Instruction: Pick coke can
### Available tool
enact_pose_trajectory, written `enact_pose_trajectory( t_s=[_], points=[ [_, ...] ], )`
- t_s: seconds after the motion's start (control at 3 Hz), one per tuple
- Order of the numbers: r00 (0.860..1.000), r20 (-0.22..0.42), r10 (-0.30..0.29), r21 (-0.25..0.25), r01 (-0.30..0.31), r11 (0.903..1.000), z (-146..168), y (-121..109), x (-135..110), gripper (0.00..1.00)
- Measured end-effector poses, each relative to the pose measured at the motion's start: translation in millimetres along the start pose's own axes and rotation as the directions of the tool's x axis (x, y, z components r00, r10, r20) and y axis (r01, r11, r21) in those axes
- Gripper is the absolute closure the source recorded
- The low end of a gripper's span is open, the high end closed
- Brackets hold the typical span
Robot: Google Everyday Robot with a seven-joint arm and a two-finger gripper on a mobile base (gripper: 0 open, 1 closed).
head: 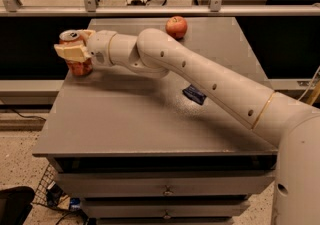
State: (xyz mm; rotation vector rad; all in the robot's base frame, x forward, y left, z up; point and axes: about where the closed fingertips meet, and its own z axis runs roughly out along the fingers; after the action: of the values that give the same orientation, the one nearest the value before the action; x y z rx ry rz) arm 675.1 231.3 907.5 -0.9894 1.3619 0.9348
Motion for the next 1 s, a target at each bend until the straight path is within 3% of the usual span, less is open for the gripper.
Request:
enact_pose_trajectory(
  t_s=[0.33,0.67,1.0],
  points=[
    [1.000,0.003,-0.008,-0.034,0.008,0.9994,0.2,3.2,-16.3,1.00],
    [0.999,0.021,-0.045,-0.099,0.047,0.9940,-6.7,9.8,-59.2,1.00],
    [0.995,0.035,-0.089,-0.186,0.094,0.9780,-16.3,19.0,-100.5,1.00]
  ],
)
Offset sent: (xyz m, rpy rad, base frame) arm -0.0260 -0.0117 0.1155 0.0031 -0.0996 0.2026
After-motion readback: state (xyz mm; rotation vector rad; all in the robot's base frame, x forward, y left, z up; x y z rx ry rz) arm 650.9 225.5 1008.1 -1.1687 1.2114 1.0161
